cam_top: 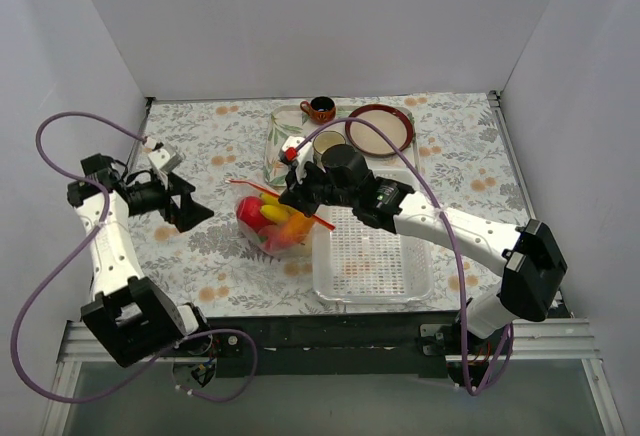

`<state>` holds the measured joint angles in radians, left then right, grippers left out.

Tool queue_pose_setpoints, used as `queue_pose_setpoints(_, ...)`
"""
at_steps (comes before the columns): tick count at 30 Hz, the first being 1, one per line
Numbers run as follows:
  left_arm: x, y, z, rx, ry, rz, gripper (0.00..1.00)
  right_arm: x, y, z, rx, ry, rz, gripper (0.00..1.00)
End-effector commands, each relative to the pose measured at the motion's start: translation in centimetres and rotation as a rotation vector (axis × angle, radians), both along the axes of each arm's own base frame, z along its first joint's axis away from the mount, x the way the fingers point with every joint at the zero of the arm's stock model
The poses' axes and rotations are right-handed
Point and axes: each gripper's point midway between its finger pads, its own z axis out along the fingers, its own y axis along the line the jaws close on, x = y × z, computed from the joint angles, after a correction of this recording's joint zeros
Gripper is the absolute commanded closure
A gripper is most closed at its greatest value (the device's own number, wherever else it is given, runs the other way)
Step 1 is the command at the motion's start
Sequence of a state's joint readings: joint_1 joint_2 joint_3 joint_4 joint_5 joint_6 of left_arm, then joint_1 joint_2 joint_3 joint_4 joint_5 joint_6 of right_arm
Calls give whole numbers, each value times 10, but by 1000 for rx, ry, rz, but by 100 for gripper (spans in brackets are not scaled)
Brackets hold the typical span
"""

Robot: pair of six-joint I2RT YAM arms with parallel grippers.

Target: Open the zip-top bag and remove the fake food

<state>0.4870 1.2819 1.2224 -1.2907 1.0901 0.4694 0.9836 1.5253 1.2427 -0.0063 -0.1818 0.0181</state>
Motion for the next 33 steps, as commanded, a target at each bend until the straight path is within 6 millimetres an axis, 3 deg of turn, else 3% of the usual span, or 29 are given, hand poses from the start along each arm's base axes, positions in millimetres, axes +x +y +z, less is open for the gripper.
queue_pose_setpoints(1, -33, -44, 29, -139, -216, -124, 2, 1, -1, 24, 66, -52, 1, 99)
queue_pose_setpoints(7, -16, -49, 36, -354, -258, -139, 2, -4, -2, 23, 80, -36, 17, 99)
queue_pose_setpoints(13, -1, -46, 14, -478, -257, -115, 2, -8, -6, 27, 88, -39, 19, 99)
queue_pose_setpoints(17, 6, -44, 19, -543, -318, -99, 2, -13, -6, 32, 99, -33, 40, 99)
queue_pose_setpoints(19, 11, -42, 31, -583, -350, -92, 2, -15, -5, 37, 108, -33, 53, 99)
queue_pose_setpoints(33, 2, -79, 42, -606, -328, -254, 6, -19, 1, 42, 132, -7, 85, 99)
